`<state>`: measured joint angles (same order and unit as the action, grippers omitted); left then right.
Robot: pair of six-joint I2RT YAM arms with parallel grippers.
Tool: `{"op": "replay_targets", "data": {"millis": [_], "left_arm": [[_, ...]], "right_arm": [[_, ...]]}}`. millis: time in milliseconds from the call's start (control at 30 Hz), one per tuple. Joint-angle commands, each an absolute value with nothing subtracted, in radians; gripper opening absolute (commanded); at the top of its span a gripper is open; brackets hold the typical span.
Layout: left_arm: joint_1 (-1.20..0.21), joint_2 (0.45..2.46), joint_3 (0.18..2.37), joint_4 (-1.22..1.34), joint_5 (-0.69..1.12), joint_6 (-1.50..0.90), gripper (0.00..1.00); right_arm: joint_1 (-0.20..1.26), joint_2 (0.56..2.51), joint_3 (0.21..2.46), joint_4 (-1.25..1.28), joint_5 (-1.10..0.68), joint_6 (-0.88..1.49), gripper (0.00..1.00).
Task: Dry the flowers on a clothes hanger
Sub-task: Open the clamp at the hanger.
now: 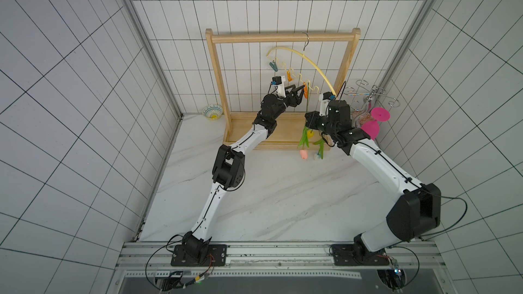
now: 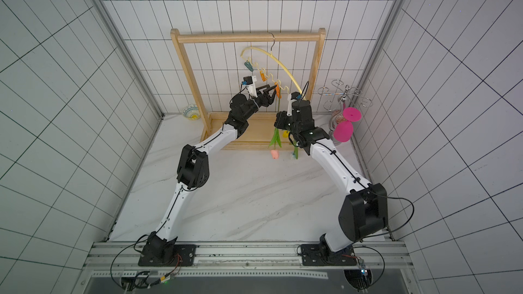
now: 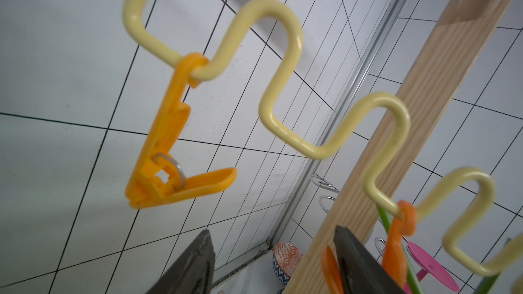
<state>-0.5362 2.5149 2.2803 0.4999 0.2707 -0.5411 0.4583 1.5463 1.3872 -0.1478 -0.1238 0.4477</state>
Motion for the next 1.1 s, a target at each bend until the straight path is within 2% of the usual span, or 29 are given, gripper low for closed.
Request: {"op": "replay_targets", "data": {"millis": [0,200,500,733,1067], "left_arm": [[-0.525,2.445,2.214,0.554,0.298,-0.553,0.71],[-0.504,2.373,2.094,0.613,0.301,-0.57,0.78],[-0.483,2.336,2.04,0.653,0.346,-0.601,0.85],[-0.495,2.357,2.098,0.591,0.425,-0.57,0.84],[-0.513,2.417,2.21,0.462,0.424,-0.526,0.84]], "right_arm": [[0.46,1.519,1.384,-0.169,-0.088,0.413,0.0],[0.459,1.532,1.391,-0.173,-0.094,0.406,0.0],[0.459,1.562,1.416,-0.179,-0.128,0.411,0.0],[0.46,1.572,1.425,-0.182,-0.115,0.411,0.0],[0.459,1.586,1.442,-0.196,-0.138,0.39,0.0]]}}
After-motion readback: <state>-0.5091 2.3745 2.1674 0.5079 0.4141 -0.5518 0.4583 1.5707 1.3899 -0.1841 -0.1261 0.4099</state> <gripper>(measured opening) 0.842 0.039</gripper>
